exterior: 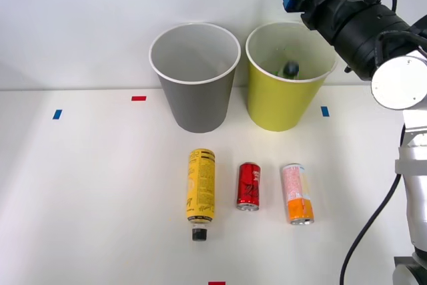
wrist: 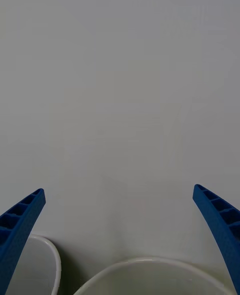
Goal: Put cans in the gray bin, plastic bottles in the light green bin
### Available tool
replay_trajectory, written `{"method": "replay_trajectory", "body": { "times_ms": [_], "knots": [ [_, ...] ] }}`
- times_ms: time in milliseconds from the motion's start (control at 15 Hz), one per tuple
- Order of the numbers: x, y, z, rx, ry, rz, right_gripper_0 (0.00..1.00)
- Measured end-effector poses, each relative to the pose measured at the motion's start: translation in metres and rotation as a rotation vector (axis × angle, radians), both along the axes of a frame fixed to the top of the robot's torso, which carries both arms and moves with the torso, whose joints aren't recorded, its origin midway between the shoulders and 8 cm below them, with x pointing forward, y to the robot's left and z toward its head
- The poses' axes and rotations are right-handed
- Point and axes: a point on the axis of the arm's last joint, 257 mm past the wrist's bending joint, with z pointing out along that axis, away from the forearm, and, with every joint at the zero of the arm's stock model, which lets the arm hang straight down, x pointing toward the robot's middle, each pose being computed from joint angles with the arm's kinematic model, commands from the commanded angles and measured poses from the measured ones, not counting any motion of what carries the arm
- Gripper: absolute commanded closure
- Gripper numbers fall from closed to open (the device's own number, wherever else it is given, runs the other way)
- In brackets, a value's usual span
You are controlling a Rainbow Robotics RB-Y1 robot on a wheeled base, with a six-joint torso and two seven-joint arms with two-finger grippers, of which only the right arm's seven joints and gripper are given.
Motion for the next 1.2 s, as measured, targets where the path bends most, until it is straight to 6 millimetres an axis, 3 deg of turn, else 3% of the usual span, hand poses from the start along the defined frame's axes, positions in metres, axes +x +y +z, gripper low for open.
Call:
{"method": "replay_trajectory", "body": {
  "times_ms": [533,800,1067,1200],
  "knots": [
    [-0.108,-0.032,-0.05,-0.031,0.004,-0.029,0.0],
    [-0.153,-0.066,-0.07,-0.011,-0.009,-0.125,0.0],
    [-0.191,-0.09,-0.101,0.053,-0.005,-0.231,0.0],
    [-0.21,-0.098,-0.126,0.078,0.021,-0.289,0.0]
  ]
}}
